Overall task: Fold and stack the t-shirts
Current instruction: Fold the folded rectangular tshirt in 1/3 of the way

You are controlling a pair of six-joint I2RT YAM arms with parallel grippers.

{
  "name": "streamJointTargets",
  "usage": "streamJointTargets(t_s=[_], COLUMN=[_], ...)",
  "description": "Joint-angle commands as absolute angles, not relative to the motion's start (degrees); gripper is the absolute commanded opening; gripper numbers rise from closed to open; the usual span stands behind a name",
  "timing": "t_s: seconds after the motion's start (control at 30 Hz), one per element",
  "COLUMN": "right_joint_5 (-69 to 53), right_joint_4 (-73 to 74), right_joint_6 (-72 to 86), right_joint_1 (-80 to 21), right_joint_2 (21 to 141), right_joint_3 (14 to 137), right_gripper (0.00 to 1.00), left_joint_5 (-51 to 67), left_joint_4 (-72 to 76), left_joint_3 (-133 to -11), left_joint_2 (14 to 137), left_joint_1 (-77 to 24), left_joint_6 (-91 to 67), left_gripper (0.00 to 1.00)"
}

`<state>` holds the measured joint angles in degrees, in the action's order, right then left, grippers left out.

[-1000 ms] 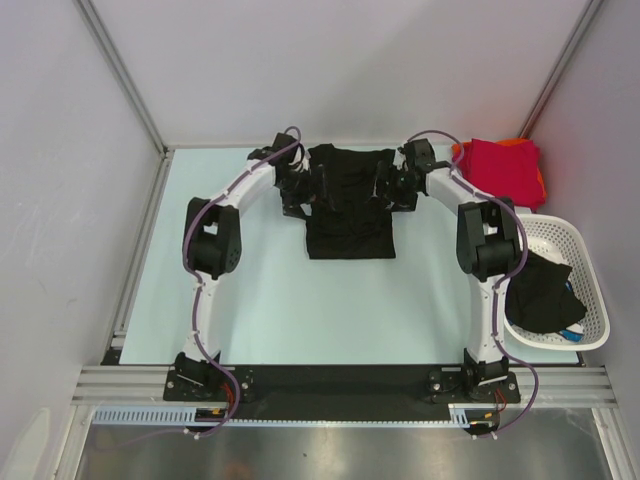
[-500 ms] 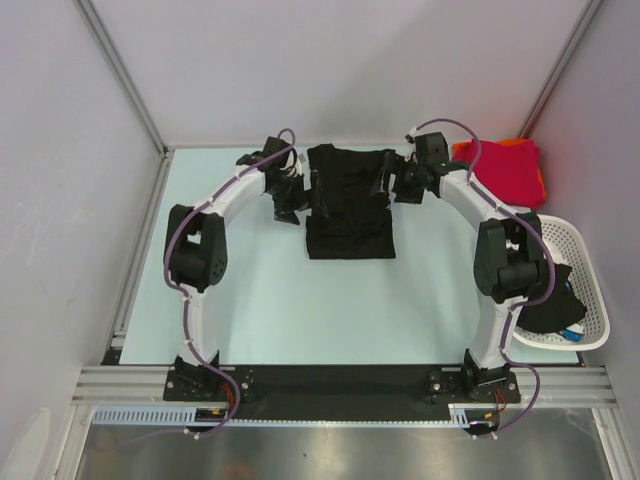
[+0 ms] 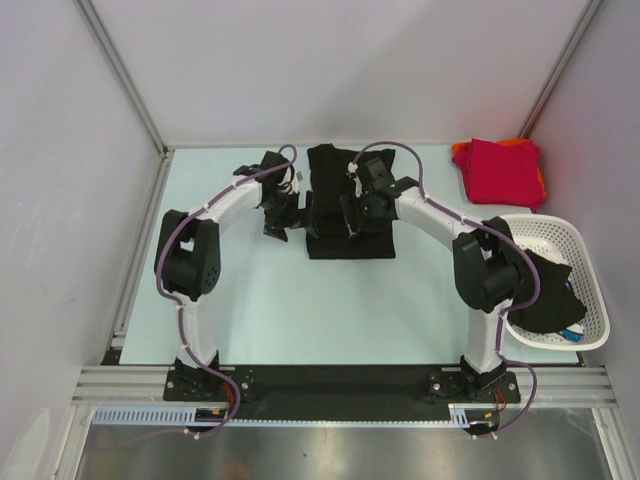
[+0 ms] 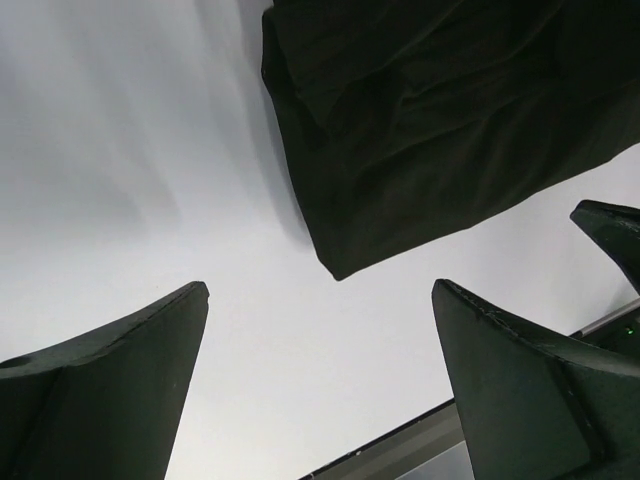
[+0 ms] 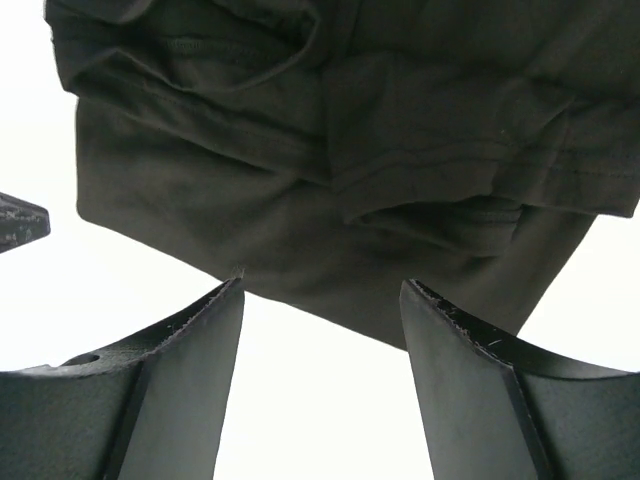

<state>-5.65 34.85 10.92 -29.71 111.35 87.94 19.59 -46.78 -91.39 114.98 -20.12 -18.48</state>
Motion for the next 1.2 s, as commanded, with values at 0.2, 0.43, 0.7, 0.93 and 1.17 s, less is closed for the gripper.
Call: streamJointTargets(t_s=[0.2,0.43,0.7,0.93,1.17], right_joint_5=[9.5,12.4,14.8,19.9,21.5], right_joint_4=[39.7,39.6,40.5,38.8,39.5], right_joint_6=[9.4,7.7,7.4,7.7,6.7], right_joint_1=[-33.0,-34.0,-34.5,-34.5,-34.3], right_joint_2=[117.6,123.0,128.2,126.1,126.3], right_joint_3=[97.3,100.3,104.1,107.3,113.1], right_gripper=[0.71,0.70,0.12,0.00,0.00], left_joint_5=[19.5,19.5,18.8,18.4,17.8], left_joint_4=[-45.2,-45.5,-46.7,-47.6,-48.4], left_joint_3=[-89.6,-90.2,-91.8,-93.3,-93.9], left_joint_2=[112.6,113.1,114.7,115.8,116.5], left_joint_1=[-20.7,-20.7,-20.7,-20.7,-20.6], left_joint_6=[-16.2,-16.3,-16.3,-16.0,-15.4], left_gripper=[1.00,1.00,1.00,1.00,1.00])
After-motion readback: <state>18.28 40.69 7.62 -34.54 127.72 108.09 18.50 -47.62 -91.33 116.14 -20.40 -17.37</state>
